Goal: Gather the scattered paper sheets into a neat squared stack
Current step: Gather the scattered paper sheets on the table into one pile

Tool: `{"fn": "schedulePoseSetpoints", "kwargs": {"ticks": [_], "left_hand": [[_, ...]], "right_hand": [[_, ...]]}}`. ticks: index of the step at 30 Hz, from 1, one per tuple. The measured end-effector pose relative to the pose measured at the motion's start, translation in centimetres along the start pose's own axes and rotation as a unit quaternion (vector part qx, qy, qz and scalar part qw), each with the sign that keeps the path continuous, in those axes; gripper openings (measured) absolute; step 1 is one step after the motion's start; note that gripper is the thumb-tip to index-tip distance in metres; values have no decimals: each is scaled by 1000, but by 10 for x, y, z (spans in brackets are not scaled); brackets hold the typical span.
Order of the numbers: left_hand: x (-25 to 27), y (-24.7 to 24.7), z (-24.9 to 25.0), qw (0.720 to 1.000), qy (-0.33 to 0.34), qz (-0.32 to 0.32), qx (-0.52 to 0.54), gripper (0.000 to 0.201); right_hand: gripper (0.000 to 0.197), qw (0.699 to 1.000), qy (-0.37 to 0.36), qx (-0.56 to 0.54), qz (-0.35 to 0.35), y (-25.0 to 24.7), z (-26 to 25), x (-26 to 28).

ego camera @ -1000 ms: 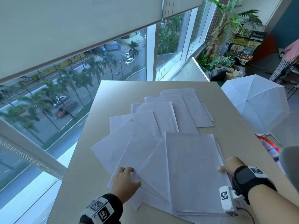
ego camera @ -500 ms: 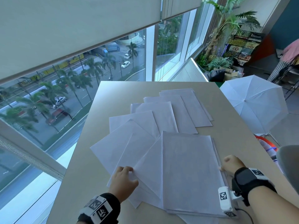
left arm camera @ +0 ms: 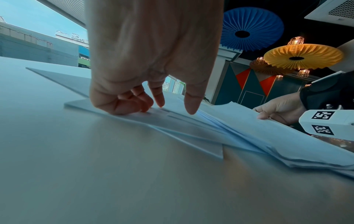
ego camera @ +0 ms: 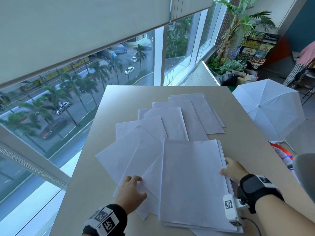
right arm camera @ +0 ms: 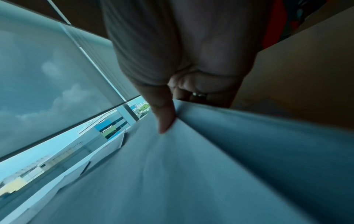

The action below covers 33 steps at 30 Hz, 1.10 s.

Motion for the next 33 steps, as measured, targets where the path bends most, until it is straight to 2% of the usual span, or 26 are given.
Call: {"fn": "schedulePoseSetpoints", "kwargs": {"ticks": [5, 8, 12, 15, 18, 20, 22, 24, 27, 30, 33], "left_hand": [[0, -2, 1, 1000, 1, 8, 13, 53], [0, -2, 0, 1000, -2, 9, 13, 55], [5, 0, 0, 998, -6, 11, -55, 71], [8, 10, -4, 991, -24, -23, -133, 98], [8, 18, -13, 988, -45, -59, -134, 112], [8, 19, -17, 987, -54, -61, -139, 115], [7, 19, -18, 986, -57, -59, -146, 117], [7, 17, -18, 985, -59, -51, -152, 117], [4, 8, -22, 986, -70, -30, -146, 118], [5, -4, -35, 986, -114, -7, -118, 122], [9, -12, -47, 984, -162, 11, -71, 124]], "right_hand": [[43, 996, -67, 48, -22, -3, -28, 2], [42, 995, -86, 52, -29, -4, -39, 1], [28, 991, -46, 102, -78, 14, -33, 0], [60, 982, 6, 180, -59, 20, -17, -4], [72, 975, 43, 220, -9, 18, -12, -5], [77, 977, 51, 208, -14, 25, -14, -5], [70, 977, 52, 208, -25, 32, -19, -3], [63, 966, 55, 252, -24, 36, -23, -1], [69, 954, 58, 295, 3, 39, -30, 4], [71, 966, 44, 251, 30, 39, -35, 3], [68, 977, 51, 204, 21, 35, -31, -2]]}}
Point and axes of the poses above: each hand's wrist, its own x-axis away from the middle knuckle, its own y-axis out of the palm, z = x × y, the point moved 10 cm from there along -x, towards the middle knuckle, and after that the axes turned 8 degrees about -x, right-handed, at the moved point
